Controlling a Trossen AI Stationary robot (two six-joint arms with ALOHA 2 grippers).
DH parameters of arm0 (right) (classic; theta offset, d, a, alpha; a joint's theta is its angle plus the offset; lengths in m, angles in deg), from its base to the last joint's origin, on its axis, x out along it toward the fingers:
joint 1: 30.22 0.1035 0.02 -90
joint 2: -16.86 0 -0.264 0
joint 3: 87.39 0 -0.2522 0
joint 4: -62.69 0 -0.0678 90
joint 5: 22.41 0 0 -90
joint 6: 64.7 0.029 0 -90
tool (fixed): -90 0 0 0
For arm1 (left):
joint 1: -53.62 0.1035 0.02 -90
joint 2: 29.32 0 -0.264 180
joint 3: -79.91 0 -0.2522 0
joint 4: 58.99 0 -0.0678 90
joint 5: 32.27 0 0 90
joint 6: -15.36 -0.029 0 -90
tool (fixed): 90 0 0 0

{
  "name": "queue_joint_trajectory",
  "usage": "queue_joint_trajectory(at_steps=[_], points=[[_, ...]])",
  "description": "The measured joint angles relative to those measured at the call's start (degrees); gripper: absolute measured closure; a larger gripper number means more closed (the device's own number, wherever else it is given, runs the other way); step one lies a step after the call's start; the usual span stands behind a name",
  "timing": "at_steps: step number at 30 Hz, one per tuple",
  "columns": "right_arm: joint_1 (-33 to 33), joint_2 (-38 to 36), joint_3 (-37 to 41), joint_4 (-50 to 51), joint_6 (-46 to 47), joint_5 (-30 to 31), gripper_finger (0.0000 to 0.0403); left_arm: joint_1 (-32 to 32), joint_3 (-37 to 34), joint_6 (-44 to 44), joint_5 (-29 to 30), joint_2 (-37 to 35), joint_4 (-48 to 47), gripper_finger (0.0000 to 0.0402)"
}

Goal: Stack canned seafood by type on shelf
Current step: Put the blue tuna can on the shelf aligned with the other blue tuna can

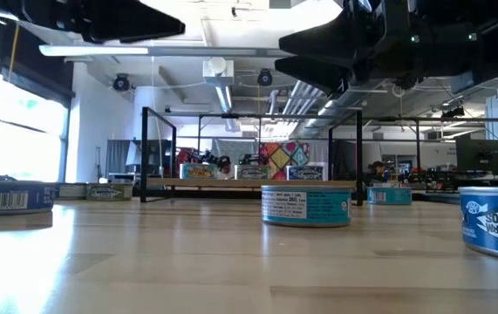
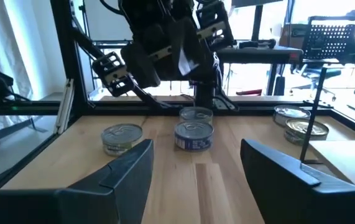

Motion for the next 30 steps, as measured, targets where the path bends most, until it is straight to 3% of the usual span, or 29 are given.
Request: queue_joint_trajectory(at_steps=[3, 6, 10, 14, 18, 24, 27, 30], points=[[-0.69, 0.00, 0.00, 0.16, 0.02, -0.13, 0.0167, -0.48, 1.48, -0.37, 5.89, -2.38, -8.63, 0.0296], [-1.37, 0.00, 0.00, 0.58, 1.34, -0.11, 0.0167, 0.05, 5.68, 5.45, 9.09, -4.19, -29.02, 0.0296], [-1.93, 0.00, 0.00, 0.64, 2.62, -0.07, 0.0167, 1.17, 14.90, 23.30, 2.63, -4.10, -57.70, 0.0296], [-2.21, -0.01, 0.00, 1.00, 2.57, -0.06, 0.0167, 1.26, 20.97, 39.37, -3.43, -3.02, -77.61, 0.0296], [-2.15, -3.29, 0.02, 10.15, 1.53, 2.93, 0.0167, 0.28, 22.15, 52.88, -9.57, -3.02, -89.12, 0.0296], [-0.73, -16.22, 0.02, 36.49, 6.90, 9.70, 0.0167, -3.26, 21.47, 71.52, -18.35, -3.02, -99.07, 0.0296], [-0.19, -21.04, 0.00, 45.44, 11.39, 9.74, 0.0167, -6.76, 20.55, 78.39, -19.00, -3.02, -100.58, 0.0296], [-0.17, -22.18, 0.00, 48.24, 14.78, 10.78, 0.0167, -9.92, 18.02, 83.02, -17.37, -3.02, -97.82, 0.0296]])
